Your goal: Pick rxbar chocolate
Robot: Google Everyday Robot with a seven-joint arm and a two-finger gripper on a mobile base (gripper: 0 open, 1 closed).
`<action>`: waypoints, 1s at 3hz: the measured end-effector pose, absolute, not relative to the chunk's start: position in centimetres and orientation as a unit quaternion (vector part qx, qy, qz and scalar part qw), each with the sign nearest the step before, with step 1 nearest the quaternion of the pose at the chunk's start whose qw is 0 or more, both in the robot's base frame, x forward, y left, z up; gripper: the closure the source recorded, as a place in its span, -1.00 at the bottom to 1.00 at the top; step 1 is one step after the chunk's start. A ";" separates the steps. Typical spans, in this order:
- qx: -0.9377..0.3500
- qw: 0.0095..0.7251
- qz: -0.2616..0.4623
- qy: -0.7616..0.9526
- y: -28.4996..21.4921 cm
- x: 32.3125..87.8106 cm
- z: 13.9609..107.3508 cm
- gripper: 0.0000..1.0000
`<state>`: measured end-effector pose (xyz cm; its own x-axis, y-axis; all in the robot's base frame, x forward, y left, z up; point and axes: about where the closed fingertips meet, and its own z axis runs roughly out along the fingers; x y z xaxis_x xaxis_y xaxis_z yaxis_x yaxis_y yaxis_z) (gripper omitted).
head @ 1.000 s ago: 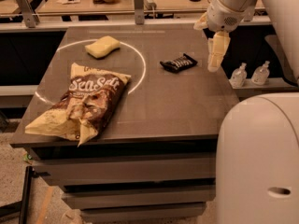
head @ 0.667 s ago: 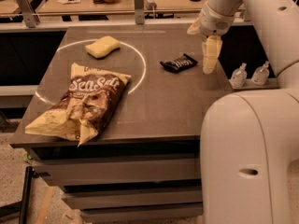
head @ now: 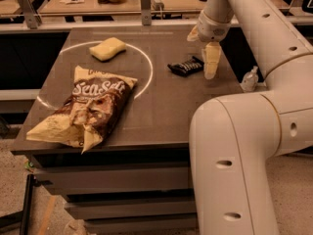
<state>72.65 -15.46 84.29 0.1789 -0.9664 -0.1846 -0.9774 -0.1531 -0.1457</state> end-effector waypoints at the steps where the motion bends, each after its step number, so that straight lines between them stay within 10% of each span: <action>1: -0.769 0.109 0.029 0.630 -14.7 73.4 82.8 -1.00; 3: -0.776 0.116 0.058 0.617 -13.9 73.5 80.8 -0.32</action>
Offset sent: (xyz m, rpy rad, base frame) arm -0.0504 -0.0231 -0.0098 -0.0246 0.4854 0.1867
